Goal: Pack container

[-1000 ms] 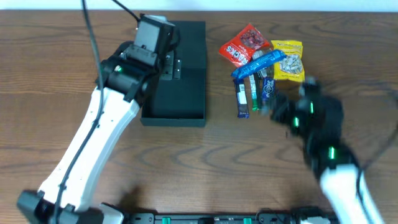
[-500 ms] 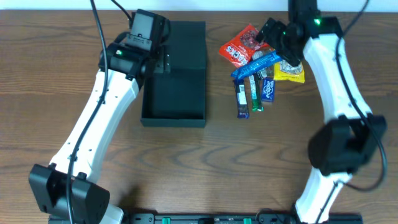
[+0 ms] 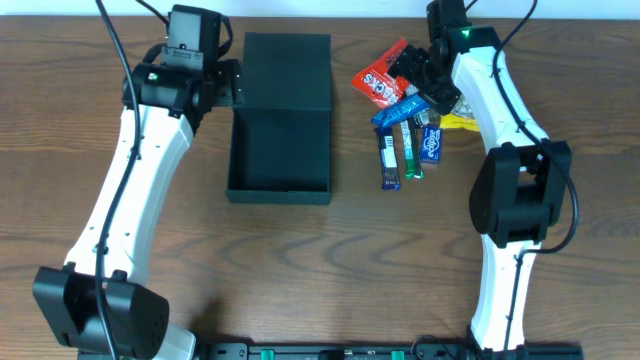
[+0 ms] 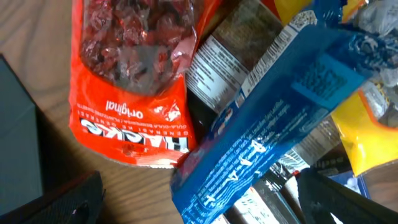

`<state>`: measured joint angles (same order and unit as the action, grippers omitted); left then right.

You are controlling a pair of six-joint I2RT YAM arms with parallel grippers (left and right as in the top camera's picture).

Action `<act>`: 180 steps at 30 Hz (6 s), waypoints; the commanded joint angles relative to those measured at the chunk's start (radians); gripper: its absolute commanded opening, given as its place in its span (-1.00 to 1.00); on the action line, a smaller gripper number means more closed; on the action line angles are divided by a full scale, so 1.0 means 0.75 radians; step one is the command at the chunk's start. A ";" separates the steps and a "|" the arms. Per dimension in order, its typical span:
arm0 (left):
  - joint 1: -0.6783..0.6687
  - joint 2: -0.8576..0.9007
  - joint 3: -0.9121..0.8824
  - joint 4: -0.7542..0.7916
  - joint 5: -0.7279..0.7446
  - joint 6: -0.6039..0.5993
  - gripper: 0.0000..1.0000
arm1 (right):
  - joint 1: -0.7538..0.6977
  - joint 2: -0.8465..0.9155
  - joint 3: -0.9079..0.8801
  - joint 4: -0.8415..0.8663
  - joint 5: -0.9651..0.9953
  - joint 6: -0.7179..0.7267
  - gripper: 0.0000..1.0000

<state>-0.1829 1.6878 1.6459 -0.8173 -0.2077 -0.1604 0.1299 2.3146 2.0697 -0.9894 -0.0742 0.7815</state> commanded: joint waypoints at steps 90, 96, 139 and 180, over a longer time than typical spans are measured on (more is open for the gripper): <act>0.320 0.001 -0.002 -0.031 0.070 0.074 0.91 | 0.593 0.119 0.521 -0.569 -0.132 -0.712 -0.32; 0.320 0.001 -0.002 -0.047 0.106 0.074 0.91 | 0.609 0.119 0.371 -0.537 -0.132 -0.587 -0.37; 0.321 0.001 -0.002 -0.052 0.139 0.064 0.91 | 0.638 0.128 0.396 -0.436 -0.045 -0.610 -0.92; 0.321 0.001 -0.002 -0.056 0.185 0.064 0.91 | 0.479 0.008 0.524 -0.180 0.168 -0.610 -0.86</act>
<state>0.0525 1.6878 1.6459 -0.8562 -0.0772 -0.1223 0.5491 2.4229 2.4222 -1.1366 -0.0475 0.3691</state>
